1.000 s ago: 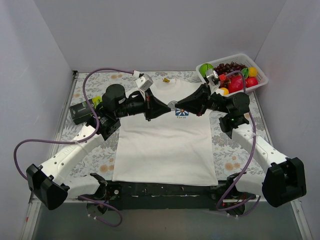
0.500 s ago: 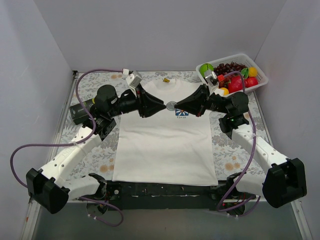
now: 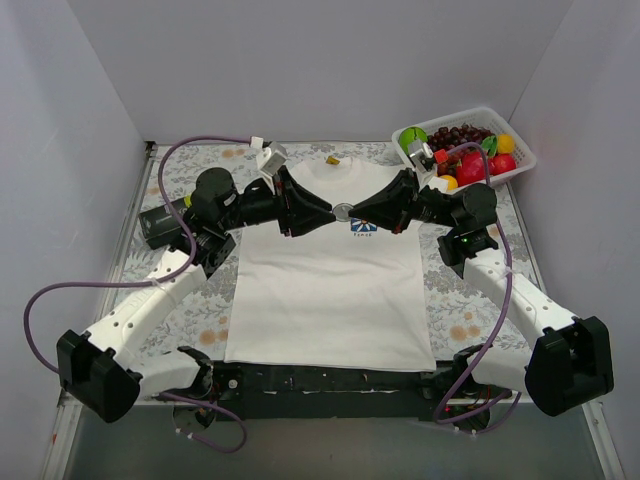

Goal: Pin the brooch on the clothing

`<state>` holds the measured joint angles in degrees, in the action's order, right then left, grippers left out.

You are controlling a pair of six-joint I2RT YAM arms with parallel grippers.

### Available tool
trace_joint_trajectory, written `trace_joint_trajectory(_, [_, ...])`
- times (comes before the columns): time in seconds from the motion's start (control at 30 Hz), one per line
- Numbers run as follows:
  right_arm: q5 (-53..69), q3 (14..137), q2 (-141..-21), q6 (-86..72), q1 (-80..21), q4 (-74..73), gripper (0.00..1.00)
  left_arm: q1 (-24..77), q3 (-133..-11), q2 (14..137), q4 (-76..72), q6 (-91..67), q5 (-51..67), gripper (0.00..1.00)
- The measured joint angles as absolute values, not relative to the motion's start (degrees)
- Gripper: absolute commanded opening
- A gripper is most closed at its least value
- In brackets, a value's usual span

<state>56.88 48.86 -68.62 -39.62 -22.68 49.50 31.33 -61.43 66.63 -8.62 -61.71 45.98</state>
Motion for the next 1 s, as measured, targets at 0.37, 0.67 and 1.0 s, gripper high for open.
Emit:
trace_joint_trajectory(0.37, [56.9, 48.86, -68.62, -39.64, -22.68, 49.45, 0.01, 31.33, -61.43, 69.38, -9.96, -62.65, 47.37, 0.27])
trace_joint_trajectory(0.67, [56.93, 48.86, -68.62, -39.64, -22.68, 49.45, 0.01, 31.33, -61.43, 70.39, -12.6, -63.57, 48.21, 0.1])
trace_joint_trajectory(1.0, [56.27, 48.88, -68.62, -39.88, -22.55, 48.6, 0.21, 31.31, -61.32, 71.85, -14.92, -64.58, 49.58, 0.0])
